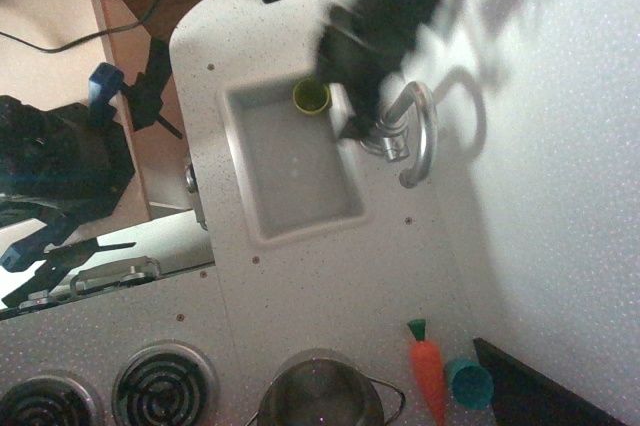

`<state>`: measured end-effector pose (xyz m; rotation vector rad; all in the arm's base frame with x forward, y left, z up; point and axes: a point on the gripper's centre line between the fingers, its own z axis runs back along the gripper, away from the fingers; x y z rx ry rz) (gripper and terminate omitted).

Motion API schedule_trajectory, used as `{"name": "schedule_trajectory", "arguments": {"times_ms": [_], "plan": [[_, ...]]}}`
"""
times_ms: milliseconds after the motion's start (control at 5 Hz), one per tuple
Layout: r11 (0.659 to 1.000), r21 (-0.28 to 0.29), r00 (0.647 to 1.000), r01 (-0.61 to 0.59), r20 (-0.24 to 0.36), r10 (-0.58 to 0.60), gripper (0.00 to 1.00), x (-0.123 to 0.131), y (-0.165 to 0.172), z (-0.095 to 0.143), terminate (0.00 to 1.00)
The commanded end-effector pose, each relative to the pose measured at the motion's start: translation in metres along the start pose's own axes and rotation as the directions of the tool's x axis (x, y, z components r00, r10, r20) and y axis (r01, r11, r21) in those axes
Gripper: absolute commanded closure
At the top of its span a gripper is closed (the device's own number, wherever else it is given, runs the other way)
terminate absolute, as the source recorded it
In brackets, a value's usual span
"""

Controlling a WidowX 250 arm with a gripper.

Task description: Turn faucet right

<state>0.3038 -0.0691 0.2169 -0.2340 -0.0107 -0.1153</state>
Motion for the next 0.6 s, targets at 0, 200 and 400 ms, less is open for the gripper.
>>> {"name": "schedule_trajectory", "arguments": {"times_ms": [0,200,400], "plan": [[0.996,0.023,0.907,0.089,0.412,-0.091,0.0,-0.078,0.023,0.083,0.0],[0.995,0.062,0.939,0.084,0.329,-0.1,0.0,-0.117,0.041,0.074,0.0],[0.995,0.062,0.939,0.084,0.329,-0.1,0.0,-0.117,0.041,0.074,1.0]]}}
